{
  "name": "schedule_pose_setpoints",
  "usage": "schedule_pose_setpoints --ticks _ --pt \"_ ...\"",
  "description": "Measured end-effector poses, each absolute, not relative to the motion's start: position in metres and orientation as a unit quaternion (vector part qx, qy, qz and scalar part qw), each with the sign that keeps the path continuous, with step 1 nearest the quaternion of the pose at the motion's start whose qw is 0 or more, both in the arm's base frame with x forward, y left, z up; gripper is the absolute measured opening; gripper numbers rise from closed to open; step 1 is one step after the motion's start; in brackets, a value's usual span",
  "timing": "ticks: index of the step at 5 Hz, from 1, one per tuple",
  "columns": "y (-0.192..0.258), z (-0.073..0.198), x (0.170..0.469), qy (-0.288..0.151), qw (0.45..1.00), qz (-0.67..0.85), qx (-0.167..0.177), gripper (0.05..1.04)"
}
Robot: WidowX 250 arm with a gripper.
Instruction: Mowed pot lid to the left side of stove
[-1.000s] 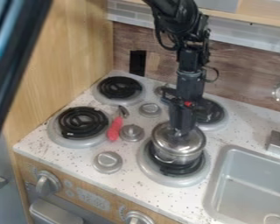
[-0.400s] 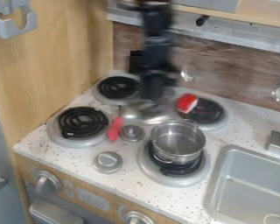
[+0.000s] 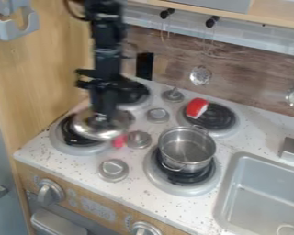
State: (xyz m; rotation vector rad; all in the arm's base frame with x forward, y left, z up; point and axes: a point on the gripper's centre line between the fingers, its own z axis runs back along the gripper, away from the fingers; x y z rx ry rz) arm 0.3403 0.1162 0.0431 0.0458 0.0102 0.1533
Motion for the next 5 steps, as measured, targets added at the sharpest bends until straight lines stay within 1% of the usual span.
schedule_pose_setpoints --ticks 1,2,3,5 --pt "0.135 0.019 0.339 0.033 0.995 0.086 0.031 0.237" --pt "0.14 0.0 0.349 0.041 0.995 0.088 0.033 0.237" --pt "0.145 -0.009 0.36 0.043 0.994 0.096 0.035 0.237" --pt "0.16 -0.011 0.385 0.032 0.993 0.105 0.044 0.237"
